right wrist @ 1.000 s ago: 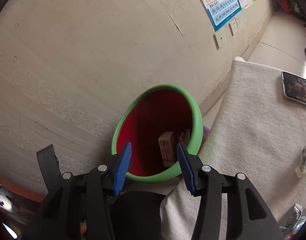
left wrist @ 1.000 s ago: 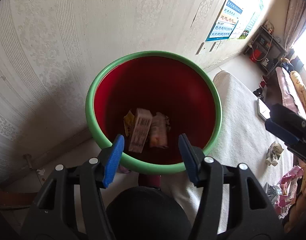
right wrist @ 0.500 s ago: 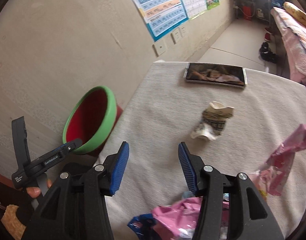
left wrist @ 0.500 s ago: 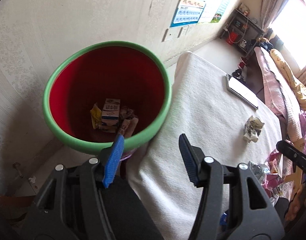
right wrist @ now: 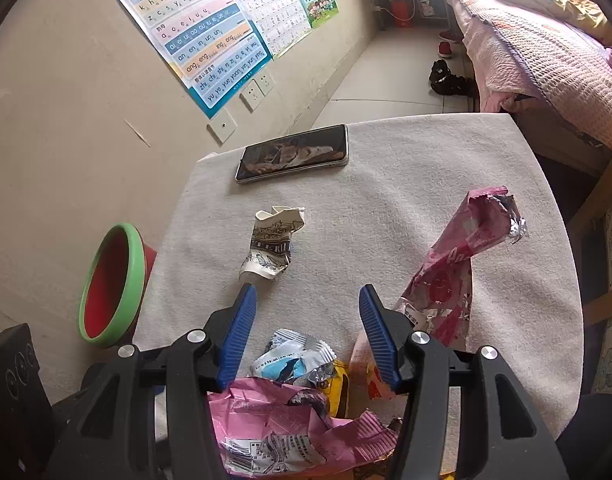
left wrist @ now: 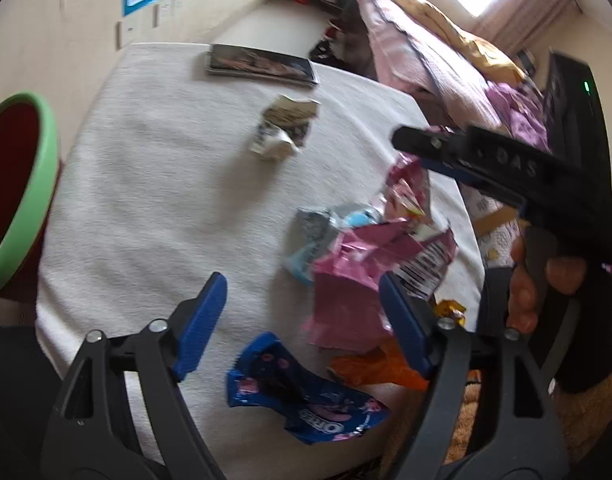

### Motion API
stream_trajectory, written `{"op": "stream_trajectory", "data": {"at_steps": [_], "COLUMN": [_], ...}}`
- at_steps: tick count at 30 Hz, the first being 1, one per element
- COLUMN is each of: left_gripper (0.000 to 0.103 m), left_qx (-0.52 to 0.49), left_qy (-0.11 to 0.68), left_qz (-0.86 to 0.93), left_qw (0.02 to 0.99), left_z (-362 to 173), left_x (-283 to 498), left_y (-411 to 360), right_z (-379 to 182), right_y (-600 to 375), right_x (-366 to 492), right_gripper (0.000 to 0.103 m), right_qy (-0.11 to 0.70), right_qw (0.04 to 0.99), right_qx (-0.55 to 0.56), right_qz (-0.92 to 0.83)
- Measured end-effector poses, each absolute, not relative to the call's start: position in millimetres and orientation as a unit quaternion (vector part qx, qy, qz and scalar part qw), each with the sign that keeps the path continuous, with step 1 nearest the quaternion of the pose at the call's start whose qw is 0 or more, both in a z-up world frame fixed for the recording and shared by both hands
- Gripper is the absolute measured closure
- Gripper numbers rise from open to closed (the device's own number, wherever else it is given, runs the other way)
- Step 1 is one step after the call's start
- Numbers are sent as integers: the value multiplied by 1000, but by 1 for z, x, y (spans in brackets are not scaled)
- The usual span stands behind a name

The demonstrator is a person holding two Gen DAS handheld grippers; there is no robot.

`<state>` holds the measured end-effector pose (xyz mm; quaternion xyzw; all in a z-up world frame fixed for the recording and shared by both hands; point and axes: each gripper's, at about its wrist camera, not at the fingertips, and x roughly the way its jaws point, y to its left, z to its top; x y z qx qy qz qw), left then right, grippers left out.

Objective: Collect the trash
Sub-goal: 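Grasp the pink snack wrapper with the left tool while the right tool grasps the crumpled paper cup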

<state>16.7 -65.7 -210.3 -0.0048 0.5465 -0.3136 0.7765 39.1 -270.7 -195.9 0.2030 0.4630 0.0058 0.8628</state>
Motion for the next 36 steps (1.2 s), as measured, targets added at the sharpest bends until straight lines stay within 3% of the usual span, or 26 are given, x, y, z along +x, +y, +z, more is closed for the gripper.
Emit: {"op": "stream_trajectory", "data": {"at_steps": [4,5,6,13,22,32,33,35,36], "left_gripper": [25,39,46,58,58,53,51,45,44], "left_qx": [23,15,5,-32,-86,-88,-86,-86,-88], "left_qy": [566,568,571,559,545,552,554,554,552], "left_qz": [-334,-339,-346,-354,-259,-183,-180,-178,-178], "left_qw": [754,749,745,749,793,809,808,809,810], "left_z": [-229,-230,-230,-215,-205,-216,-218,-218,-218], "left_x": [5,4,4,3,9,18,17,14,14], "left_y": [-92,-92,-92,-68,13,48,48,55,57], "right_z": [-198,-199,-200,-199,-201,-259,-263,-269,-269], "right_y": [-272,-272,-272,-275,-268,-240,-237,-231,-229], "right_x": [37,36,36,38,85,148,151,152,151], "right_gripper": [50,50,50,50,44,39,39,59,60], "right_qy": [465,466,467,467,475,541,545,553,553], "right_qw": [860,860,859,858,858,817,815,813,813], "right_qx": [208,209,210,215,191,199,195,181,179], "right_qz": [8,8,9,11,19,16,18,23,29]}}
